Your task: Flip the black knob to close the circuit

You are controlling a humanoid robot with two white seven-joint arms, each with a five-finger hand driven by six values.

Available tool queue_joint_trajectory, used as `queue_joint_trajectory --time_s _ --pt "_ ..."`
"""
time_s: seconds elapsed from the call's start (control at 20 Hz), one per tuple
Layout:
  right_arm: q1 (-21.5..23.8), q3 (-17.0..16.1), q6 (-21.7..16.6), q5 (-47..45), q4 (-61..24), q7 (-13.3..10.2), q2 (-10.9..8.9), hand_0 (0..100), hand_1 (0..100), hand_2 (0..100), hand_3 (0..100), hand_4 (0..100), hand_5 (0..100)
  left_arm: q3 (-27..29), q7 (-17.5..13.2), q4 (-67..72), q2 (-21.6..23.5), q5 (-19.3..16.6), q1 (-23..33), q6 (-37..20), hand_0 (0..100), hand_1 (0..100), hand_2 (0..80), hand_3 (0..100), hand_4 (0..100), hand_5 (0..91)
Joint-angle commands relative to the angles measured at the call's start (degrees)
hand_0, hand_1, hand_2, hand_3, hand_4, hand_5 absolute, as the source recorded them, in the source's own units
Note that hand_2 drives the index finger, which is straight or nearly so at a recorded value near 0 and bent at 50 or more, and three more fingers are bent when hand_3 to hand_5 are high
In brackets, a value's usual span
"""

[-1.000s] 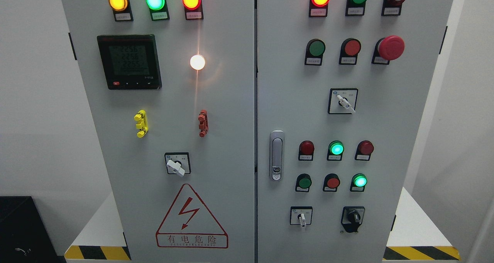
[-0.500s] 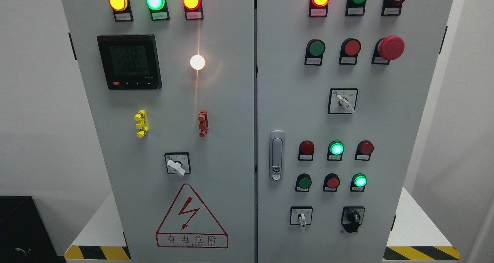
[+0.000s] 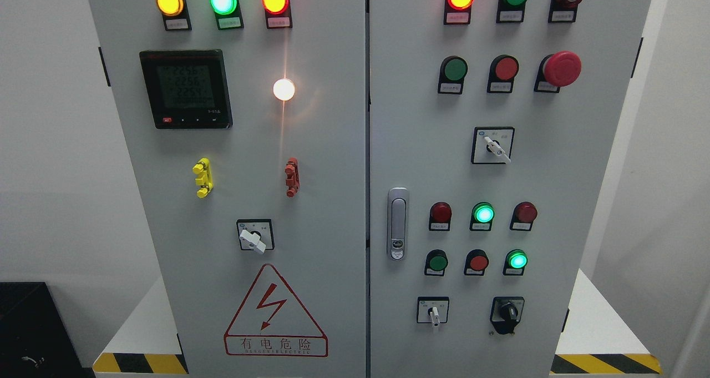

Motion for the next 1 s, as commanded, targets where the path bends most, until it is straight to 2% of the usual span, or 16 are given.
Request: queue_joint_trajectory --time_s 0.0,0.25,0.65,0.95 --pt "-1.1 0.1 0.0 -0.8 -3.9 0.1 -0.23 0 6 0 0 0 0 0.0 0.0 -1.3 0.0 0.0 1.2 0.0 12 56 0.0 0 0 0.0" --pt "-2.1 -0.1 -0.3 -1.1 -5.5 0.1 -0.93 0 6 0 0 0 0 0.0 0.0 -1.3 0.0 0.0 1.2 0.0 12 56 0.0 0 0 0.0" --pt "-2.0 -0.5 -0.9 -1.3 -14.0 0.3 -1.64 0 4 0 0 0 0 0.0 0.0 -1.3 0.0 0.0 1.2 0.0 12 56 0.0 0 0 0.0" --pt "-0.9 -0.9 -4.9 -1.5 -23.4 0.6 -2.51 0 3 0 0 0 0 0.0 0.0 -1.3 0.0 0.0 1.2 0.0 12 56 0.0 0 0 0.0"
